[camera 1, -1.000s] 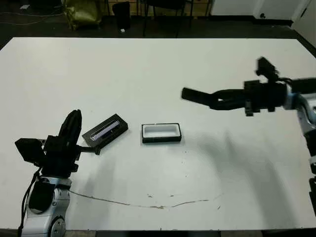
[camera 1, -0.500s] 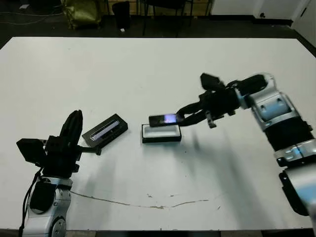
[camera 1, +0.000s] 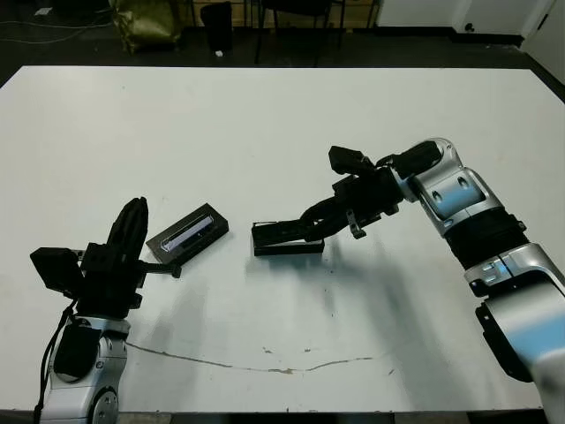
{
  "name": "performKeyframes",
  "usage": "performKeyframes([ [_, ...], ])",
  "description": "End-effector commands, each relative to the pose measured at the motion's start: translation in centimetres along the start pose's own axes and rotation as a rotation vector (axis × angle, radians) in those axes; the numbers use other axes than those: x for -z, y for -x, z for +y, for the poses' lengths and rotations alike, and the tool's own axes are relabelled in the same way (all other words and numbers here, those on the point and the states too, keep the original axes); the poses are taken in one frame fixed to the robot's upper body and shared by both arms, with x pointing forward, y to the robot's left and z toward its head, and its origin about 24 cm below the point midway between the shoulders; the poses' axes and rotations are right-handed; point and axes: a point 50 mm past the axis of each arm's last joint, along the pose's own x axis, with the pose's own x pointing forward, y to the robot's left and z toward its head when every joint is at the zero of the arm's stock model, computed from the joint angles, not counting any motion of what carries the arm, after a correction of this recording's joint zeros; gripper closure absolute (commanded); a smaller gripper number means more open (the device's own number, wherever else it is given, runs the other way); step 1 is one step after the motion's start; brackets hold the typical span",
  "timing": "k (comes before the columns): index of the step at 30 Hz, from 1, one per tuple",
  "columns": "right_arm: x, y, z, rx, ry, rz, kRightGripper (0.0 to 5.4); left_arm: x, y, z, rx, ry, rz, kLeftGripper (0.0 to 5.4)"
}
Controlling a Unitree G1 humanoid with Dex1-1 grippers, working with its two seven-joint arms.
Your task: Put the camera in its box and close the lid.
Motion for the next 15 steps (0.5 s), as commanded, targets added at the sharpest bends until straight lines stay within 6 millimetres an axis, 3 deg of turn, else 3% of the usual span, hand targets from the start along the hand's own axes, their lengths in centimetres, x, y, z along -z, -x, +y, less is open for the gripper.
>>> performKeyframes([
  [1, -0.3, 0.52, -0.36, 0.029, 0.008, 0.023, 5.26, 0.56, 0.35, 0.18, -0.006, 0.001, 0.037, 5.4],
  [15, -0.67, 1.48, -0.42, 0.048, 0.027, 0.037, 5.26, 0.6, 0.56, 0.13, -0.012, -0.009, 0.037, 5.4],
])
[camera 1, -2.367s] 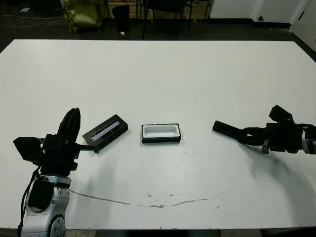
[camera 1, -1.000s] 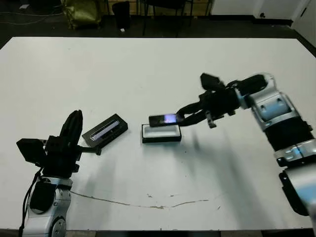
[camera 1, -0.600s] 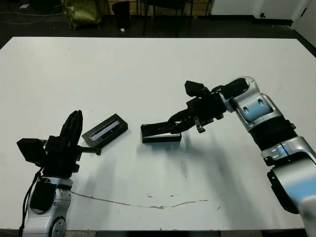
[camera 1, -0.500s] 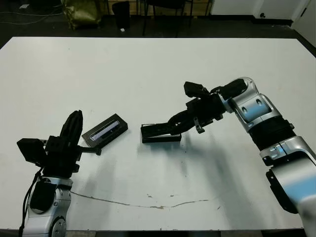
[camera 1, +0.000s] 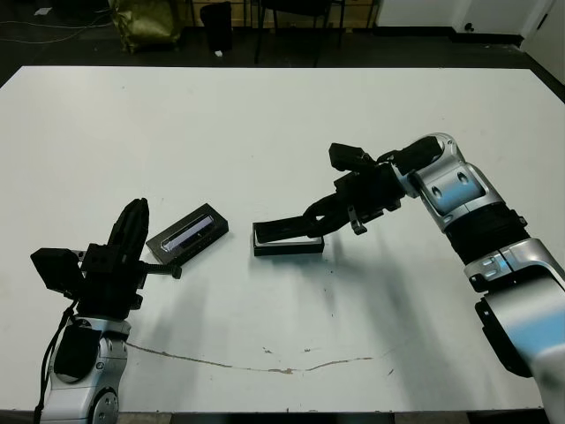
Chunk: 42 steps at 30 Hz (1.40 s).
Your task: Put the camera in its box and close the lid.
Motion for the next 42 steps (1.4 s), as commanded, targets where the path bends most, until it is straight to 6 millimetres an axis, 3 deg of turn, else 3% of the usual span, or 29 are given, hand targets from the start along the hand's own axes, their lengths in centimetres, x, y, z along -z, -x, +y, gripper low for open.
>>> performKeyframes([
  [1, -0.1, 0.6, -0.1, 0.018, -0.004, 0.007, 5.26, 0.6, 0.5, 0.1, -0.014, -0.004, 0.041, 5.4],
  [14, -0.1, 0.8, 0.1, 0.04, 0.045, 0.096, 5.26, 0.6, 0.7, 0.1, -0.019, -0.014, 0.038, 5.4],
  [42, 0.3, -0.6, 0.0, 0.087, -0.002, 0.164, 5.26, 0.8, 0.9, 0.0, -0.025, -0.001, 0.05, 5.4],
])
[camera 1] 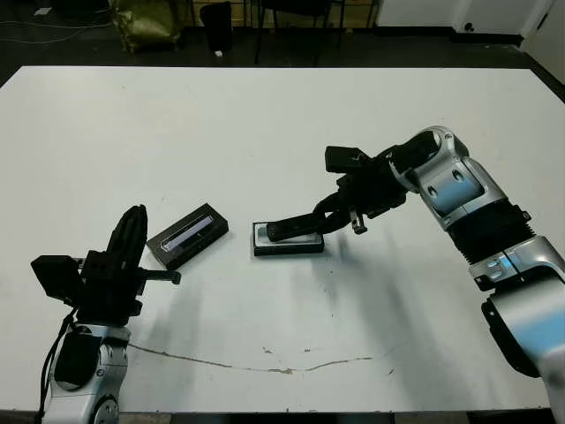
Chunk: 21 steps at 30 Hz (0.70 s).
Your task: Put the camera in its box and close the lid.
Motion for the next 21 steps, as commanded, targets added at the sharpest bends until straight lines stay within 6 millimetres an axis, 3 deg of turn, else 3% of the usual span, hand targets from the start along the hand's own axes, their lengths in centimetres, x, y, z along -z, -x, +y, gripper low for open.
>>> performKeyframes([
  [1, 0.4, -0.4, 0.1, 0.01, -0.025, 0.013, 5.26, 0.4, 0.3, 0.0, -0.003, -0.004, 0.025, 5.4],
  [21, -1.1, -1.6, 0.9, -0.03, 0.068, 0.064, 5.3, 0.5, 0.4, 0.0, -0.009, -0.002, 0.027, 5.4],
])
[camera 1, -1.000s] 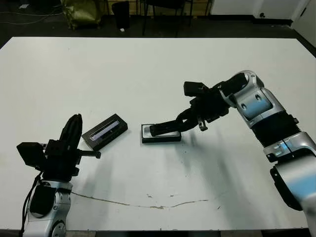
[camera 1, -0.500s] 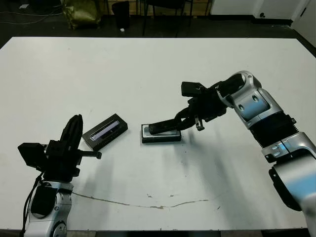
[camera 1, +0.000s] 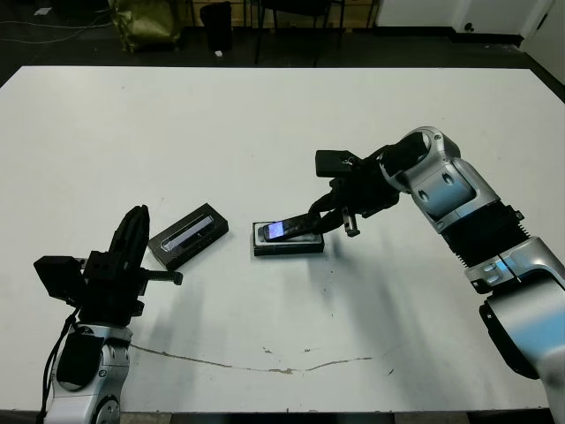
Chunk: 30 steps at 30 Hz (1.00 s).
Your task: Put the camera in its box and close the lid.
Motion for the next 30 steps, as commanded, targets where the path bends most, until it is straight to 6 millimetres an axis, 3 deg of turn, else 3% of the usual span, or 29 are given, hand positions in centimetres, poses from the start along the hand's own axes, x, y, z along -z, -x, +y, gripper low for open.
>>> performKeyframes([
  [1, 0.0, -0.9, 0.5, -0.043, 0.011, 0.013, 5.3, 0.4, 0.4, 0.1, -0.012, 0.002, 0.025, 5.4],
  [26, -0.7, -2.6, 1.2, -0.081, 0.042, 0.013, 5.3, 0.6, 0.5, 0.0, -0.016, 0.016, 0.034, 5.4],
  [30, -1.1, -2.4, 1.2, -0.111, 0.173, 0.035, 4.49, 0.6, 0.4, 0.0, -0.021, 0.006, 0.03, 5.4],
])
